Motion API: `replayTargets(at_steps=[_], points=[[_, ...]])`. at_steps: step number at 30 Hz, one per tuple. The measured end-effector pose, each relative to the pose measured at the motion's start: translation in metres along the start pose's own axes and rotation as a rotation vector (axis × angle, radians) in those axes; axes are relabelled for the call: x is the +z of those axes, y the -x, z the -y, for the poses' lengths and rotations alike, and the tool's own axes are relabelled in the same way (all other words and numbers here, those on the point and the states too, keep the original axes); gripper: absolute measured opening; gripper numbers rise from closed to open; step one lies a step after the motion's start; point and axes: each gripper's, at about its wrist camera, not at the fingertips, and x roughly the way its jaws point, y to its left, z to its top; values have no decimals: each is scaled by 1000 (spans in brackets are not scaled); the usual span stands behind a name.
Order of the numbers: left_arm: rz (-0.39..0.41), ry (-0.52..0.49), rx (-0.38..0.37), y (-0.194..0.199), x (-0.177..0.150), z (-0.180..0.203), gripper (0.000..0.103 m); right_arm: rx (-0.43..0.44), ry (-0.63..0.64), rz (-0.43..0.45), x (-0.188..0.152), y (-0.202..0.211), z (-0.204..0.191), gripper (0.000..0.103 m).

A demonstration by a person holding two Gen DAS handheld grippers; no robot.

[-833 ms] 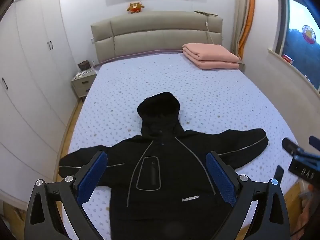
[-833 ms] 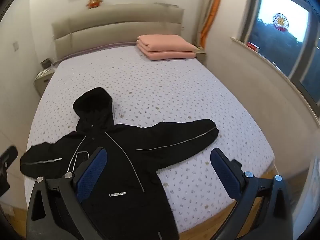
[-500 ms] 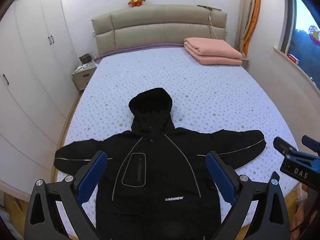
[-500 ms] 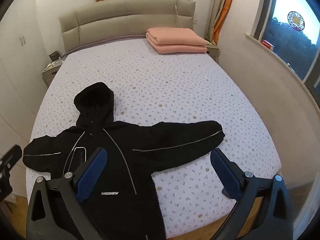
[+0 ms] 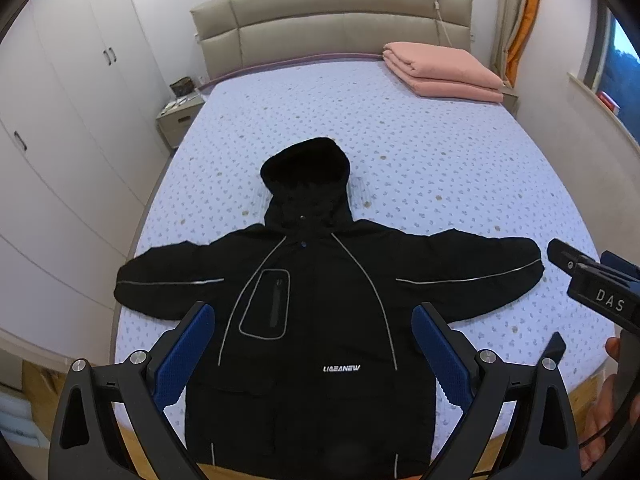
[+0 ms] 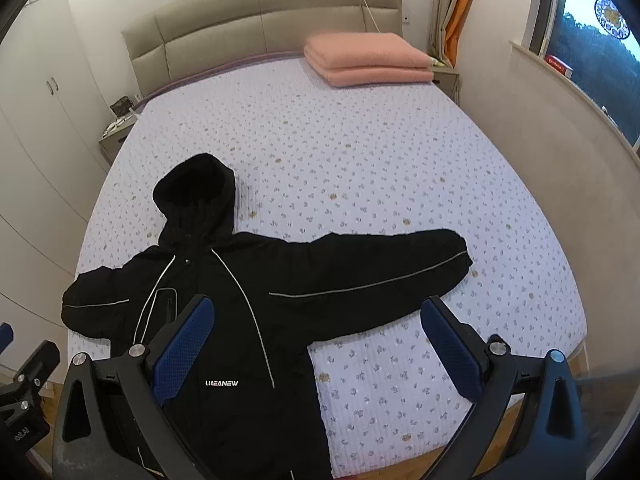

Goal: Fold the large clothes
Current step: 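Approach the black jacket with both grippers open above its body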

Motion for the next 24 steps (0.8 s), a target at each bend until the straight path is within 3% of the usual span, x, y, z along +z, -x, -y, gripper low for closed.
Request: replayTargets(at_steps=[6,11,16,24], points=[[-15,-42,-69,-16,8,11,100,-56,-9,-15,-2,-4,4,103],[20,-71,-114,-14,17,16,100,-87,-6,-1,6,2,6,103],[12,-99,-123,-21,20,13,99,-104,12,-4,0,7,-10,103],[-4,-105,-214,-28,27,-2,99,-146,36,23,1,17,-25,103]])
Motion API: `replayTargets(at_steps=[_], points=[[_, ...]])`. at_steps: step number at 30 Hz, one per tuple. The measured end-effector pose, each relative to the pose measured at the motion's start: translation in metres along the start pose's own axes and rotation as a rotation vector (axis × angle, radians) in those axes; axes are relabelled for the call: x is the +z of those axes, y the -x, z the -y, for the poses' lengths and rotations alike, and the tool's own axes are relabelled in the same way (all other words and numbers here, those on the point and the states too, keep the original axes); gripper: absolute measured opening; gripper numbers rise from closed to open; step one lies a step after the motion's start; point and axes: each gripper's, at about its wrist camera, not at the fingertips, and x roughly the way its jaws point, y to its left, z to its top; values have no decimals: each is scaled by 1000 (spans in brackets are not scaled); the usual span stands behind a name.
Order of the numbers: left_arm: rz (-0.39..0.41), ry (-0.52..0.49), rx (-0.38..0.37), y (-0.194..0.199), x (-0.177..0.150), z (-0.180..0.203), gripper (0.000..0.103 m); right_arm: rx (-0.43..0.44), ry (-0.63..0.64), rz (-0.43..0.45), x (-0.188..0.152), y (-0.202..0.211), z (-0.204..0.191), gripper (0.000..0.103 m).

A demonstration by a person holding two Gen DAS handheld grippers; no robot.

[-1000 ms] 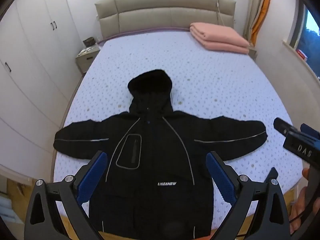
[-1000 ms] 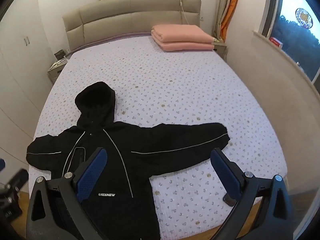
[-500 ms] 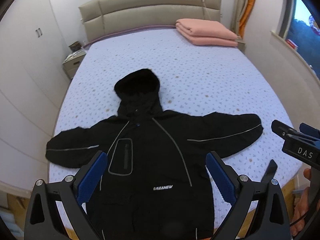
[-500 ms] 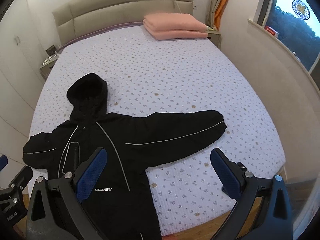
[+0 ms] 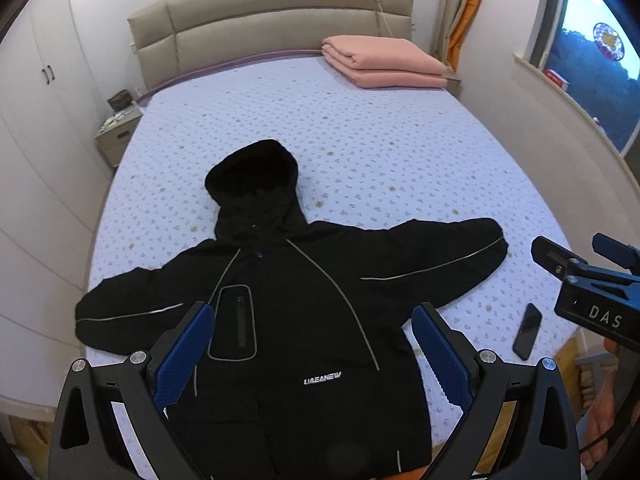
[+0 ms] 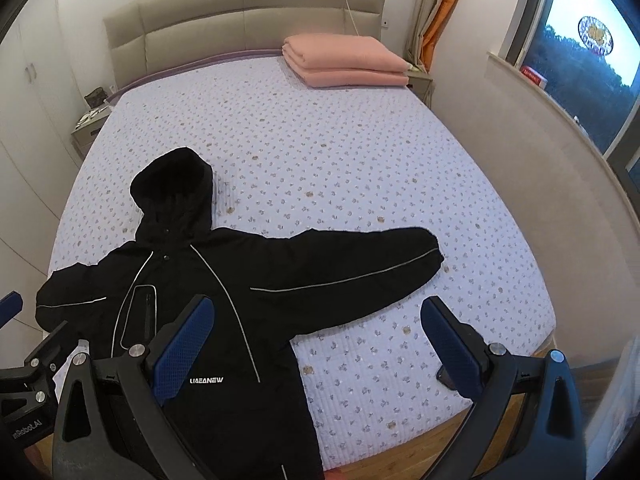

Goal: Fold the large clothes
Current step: 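Approach the black jacket with both grippers open above its body, then grasp the sleeve cuff with the right gripper and lift it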

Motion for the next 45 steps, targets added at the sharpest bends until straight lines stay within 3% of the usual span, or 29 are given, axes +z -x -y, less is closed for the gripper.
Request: replayTargets(at_steps=[6,11,16,20,26,33,37,40,45], points=[[3,-4,-5,-6,3,-14,99,-31,18,-4,1,3,-16,103],[-27,15,-97,-15,2,-33,99,-73,17,1,-1,2,-25,103],[-30,6,-52,-27,-5,-48,99,-84,32,-23,-8,-3,-37,103],[-44,34,-85,-40,-10,-60,99,-97,62,-43,-14,-7,-46,103],[-83,68,-45,-53,-17,-62,99,-82,81,-86,-25,-20,-47,103],[-82,85,-41,-52,-17,-40,99,-23,102,-97,-23,-43,-29,103],[-115,175,-32,-54,-18,-19,99,36,110,-100,-12,-63,-8,103],[-149,229,-48,-64,-22,3,99,71,112,-100,-8,-80,16,103],[-194,223,-48,-100,-27,54,99,120,86,-131,-12,-132,70,103]])
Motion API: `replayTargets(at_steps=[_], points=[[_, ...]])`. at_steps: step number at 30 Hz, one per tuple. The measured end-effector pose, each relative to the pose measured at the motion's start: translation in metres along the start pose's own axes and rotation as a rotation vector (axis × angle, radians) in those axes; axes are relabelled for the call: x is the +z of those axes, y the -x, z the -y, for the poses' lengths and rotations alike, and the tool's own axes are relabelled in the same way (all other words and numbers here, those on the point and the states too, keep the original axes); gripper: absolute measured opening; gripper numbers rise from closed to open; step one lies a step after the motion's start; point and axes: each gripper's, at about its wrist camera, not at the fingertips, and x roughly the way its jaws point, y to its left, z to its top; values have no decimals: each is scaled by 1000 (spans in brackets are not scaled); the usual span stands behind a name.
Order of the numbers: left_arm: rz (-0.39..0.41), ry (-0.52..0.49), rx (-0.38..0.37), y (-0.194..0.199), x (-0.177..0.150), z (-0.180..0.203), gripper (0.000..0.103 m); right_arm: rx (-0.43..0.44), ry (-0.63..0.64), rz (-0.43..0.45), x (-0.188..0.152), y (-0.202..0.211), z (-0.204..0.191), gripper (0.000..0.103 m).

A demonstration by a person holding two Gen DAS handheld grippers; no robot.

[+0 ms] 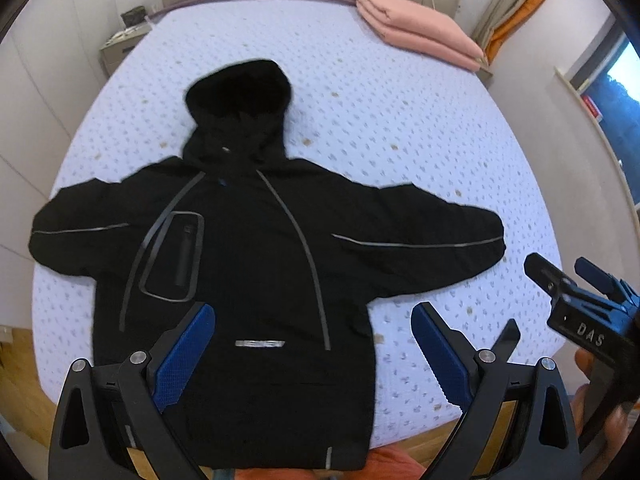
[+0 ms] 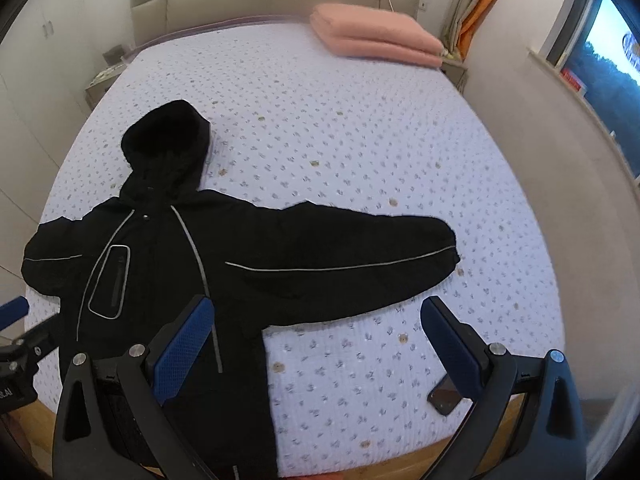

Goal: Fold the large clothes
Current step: 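Grasp the sleeve cuff with the right gripper and lift it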

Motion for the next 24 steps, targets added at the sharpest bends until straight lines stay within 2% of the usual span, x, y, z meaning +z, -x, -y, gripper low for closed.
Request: replayTargets(at_steps=[3,6,12,14,16,20,24], points=[[-35,-31,9,-31,-5,35,99,28,-56,-68,-5,-38,42,103],[-34,-88,21,-56,-4,69,99,30,-128,-113,-12,-68,86,103],[-18,-167,51,-106,10,121,99,21,-348,-175,-20,-146,205,103],[-18,-175,44,-120,14,130,99,42,-418,-177,-20,-169,237,101],[-12,-187,39,-137,18,139,99,107,-497,-182,-19,-201,273,99],[8,-233,68,-174,23,154,99,182,-576,-194,-10,-256,308,97],[27,-282,111,-203,23,163,99,255,-645,-207,-10,-308,328,86]])
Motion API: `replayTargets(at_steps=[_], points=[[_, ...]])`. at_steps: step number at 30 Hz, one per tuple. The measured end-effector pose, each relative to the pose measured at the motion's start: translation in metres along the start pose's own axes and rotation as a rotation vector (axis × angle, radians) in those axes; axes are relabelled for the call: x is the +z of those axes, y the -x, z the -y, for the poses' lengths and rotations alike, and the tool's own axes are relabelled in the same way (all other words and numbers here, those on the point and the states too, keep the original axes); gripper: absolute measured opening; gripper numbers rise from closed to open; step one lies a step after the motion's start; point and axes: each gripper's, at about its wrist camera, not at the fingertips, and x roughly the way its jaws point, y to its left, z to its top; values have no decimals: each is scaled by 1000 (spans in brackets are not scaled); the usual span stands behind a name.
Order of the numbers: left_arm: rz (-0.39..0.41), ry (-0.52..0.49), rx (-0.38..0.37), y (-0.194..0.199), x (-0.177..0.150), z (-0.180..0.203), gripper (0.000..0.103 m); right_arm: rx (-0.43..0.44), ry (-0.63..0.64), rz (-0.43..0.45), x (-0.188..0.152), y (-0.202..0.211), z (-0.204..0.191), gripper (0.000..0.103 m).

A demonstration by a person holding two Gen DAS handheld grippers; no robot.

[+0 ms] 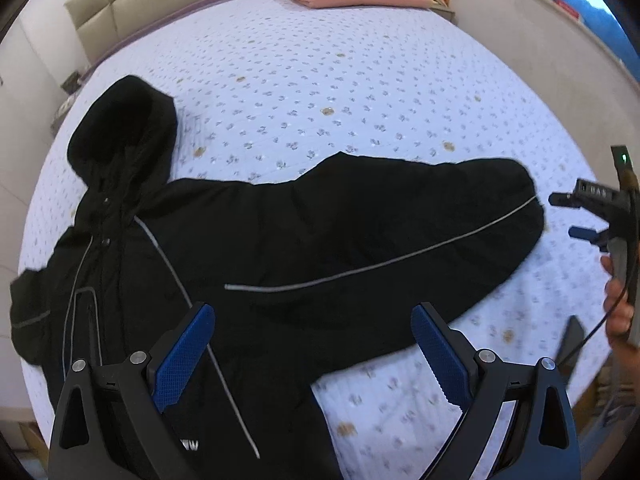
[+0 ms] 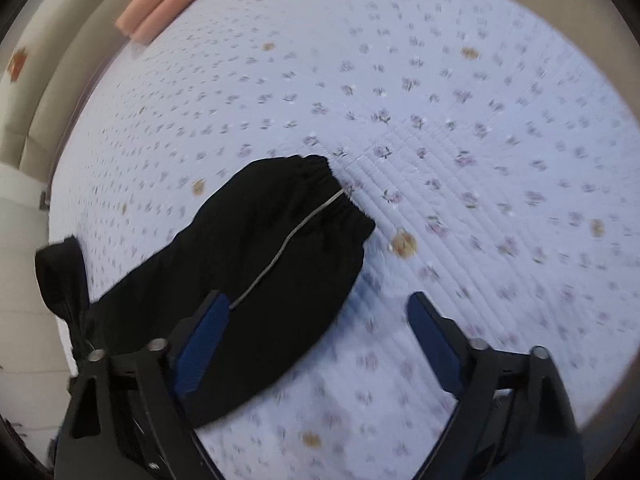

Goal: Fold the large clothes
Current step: 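Grasp the sleeve cuff with the right gripper and lift it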

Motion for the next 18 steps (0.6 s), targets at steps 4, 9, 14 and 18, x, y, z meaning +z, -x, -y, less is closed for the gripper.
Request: replayTargets(at_steps=[4,9,14,18], points=[[2,-34,5,-27,-1,8,99,53,-18,1,12,-33,13,82],[15,-64,2,-51,0,20,99,155,-44,16,23,-56,22,78],[35,-67,6,-71,9,29,98,172,29,46,24,-52,2,43],[68,-88,-45,-76,22,45,96,157,93,154,5,0,-11,29]])
